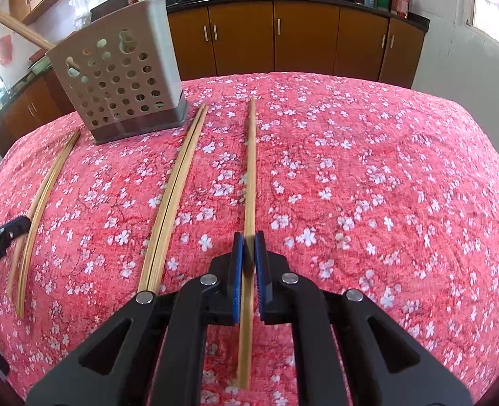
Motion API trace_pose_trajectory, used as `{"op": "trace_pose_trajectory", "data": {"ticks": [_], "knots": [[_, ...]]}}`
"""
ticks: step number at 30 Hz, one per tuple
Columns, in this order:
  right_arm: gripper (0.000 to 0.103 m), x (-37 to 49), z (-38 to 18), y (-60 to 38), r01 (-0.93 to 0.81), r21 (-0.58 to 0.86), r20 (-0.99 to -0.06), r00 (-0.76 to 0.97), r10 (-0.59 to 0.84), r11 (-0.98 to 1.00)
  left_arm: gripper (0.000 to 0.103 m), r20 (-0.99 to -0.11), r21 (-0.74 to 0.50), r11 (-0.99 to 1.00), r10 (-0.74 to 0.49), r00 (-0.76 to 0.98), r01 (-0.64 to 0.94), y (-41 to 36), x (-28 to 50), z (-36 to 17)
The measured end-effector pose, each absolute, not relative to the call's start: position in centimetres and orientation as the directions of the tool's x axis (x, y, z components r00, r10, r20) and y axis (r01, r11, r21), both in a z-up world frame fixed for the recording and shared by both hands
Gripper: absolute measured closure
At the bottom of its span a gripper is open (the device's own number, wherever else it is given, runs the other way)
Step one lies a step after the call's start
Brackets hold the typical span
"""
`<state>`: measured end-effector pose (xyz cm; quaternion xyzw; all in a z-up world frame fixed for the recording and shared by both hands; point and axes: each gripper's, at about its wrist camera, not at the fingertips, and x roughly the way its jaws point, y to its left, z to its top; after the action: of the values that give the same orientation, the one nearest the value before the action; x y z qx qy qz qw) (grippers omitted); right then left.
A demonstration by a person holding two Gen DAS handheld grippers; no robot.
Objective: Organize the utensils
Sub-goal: 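Close the left tool on a third chopstick while the right tool grasps one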
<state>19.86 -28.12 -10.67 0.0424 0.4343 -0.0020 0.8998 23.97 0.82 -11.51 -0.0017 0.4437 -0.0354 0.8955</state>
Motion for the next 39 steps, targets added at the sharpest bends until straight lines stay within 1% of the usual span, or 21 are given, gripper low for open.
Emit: {"op": "trace_pose_trajectory", "data": {"ticks": [2,8,11,39], "knots": [[0.095,20.3,-10.7,-28.8,0.063,0.065,-0.775,0.632,0.01,0.996,0.094,-0.795,-0.027,0.999,-0.033,0.605,0.018,2.7,25.1,-11.5],[0.095,21.2,-11.0,-30.7,0.113,0.074,-0.757,0.653,-0.018,0.991,0.092,-0.782,-0.031,0.999,-0.006,0.623,-0.03,6.1,26.2,-11.7],[0.095,21.1,-11.1,-30.7,0.115,0.071,-0.752,0.659,-0.022,0.991,0.092,-0.771,-0.029,0.999,-0.005,0.636,-0.026,6.4,26.1,-11.8],[0.095,21.0,-11.1,-30.5,0.121,0.072,-0.752,0.658,-0.026,0.99,0.092,-0.768,-0.052,0.998,-0.021,0.64,-0.03,6.7,25.7,-12.2]]}}
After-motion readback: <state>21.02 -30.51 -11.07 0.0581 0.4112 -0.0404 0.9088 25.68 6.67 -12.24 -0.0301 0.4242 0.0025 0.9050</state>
